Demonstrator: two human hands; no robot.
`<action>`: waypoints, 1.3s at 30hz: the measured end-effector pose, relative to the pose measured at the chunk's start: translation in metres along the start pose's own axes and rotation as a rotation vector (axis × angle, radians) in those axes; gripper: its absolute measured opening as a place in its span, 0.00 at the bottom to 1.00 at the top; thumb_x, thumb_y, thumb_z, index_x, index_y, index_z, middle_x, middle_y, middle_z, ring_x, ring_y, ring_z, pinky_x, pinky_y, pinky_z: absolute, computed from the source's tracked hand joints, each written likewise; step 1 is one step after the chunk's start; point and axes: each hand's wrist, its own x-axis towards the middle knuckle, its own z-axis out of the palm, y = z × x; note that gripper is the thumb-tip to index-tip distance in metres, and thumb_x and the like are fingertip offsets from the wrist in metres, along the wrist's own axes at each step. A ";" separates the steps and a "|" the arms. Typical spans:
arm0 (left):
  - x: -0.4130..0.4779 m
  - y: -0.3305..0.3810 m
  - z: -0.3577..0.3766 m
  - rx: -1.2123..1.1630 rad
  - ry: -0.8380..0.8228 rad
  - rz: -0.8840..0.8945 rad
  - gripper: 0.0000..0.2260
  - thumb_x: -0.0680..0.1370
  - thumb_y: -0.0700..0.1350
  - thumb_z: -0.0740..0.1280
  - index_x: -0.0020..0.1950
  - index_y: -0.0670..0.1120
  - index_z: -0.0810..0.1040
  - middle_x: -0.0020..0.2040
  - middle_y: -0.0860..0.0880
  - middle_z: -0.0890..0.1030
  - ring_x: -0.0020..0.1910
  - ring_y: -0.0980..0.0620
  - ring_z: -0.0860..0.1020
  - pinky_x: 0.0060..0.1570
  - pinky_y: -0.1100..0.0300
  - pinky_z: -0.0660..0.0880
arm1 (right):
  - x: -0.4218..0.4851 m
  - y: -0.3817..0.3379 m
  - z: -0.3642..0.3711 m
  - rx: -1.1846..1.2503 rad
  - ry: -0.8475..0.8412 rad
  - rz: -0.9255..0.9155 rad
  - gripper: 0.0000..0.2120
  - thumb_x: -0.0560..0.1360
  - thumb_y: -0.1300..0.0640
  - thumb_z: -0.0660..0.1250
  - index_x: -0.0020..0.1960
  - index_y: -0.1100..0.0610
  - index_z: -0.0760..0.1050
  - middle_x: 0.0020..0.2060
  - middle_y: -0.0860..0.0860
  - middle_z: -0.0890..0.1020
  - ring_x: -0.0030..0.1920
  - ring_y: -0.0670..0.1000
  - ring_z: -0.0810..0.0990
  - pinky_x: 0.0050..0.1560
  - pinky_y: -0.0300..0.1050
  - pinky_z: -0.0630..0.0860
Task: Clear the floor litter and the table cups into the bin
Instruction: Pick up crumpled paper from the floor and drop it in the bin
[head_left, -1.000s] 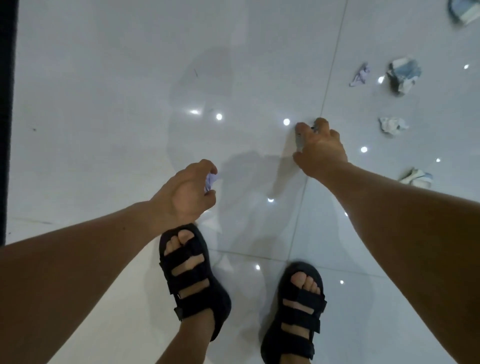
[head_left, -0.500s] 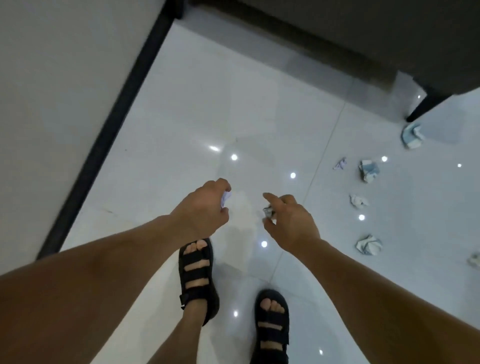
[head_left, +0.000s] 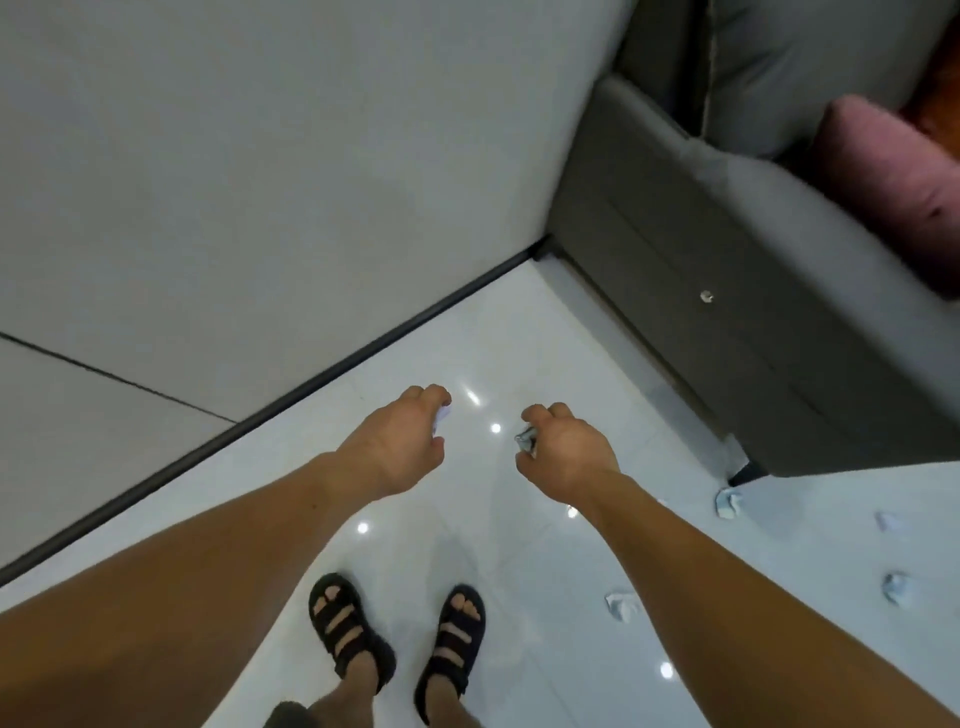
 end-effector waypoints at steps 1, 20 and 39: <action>-0.025 -0.005 -0.011 -0.028 0.042 -0.031 0.16 0.78 0.42 0.63 0.66 0.46 0.68 0.60 0.48 0.74 0.53 0.48 0.77 0.56 0.53 0.74 | -0.011 -0.018 -0.009 -0.030 -0.003 -0.043 0.24 0.76 0.50 0.64 0.71 0.51 0.65 0.62 0.52 0.72 0.56 0.57 0.77 0.55 0.49 0.76; -0.612 -0.219 -0.062 -0.330 0.796 -0.657 0.22 0.77 0.45 0.65 0.70 0.48 0.66 0.60 0.49 0.74 0.51 0.49 0.74 0.50 0.56 0.73 | -0.325 -0.474 0.066 -0.581 -0.014 -0.877 0.26 0.75 0.47 0.66 0.71 0.49 0.66 0.62 0.52 0.74 0.57 0.56 0.77 0.52 0.47 0.74; -0.973 -0.365 0.026 -0.520 1.055 -1.233 0.23 0.77 0.43 0.65 0.71 0.47 0.65 0.66 0.46 0.73 0.58 0.48 0.75 0.55 0.60 0.72 | -0.578 -0.785 0.302 -0.756 -0.218 -1.529 0.27 0.74 0.50 0.65 0.72 0.50 0.65 0.64 0.53 0.71 0.59 0.57 0.76 0.57 0.49 0.75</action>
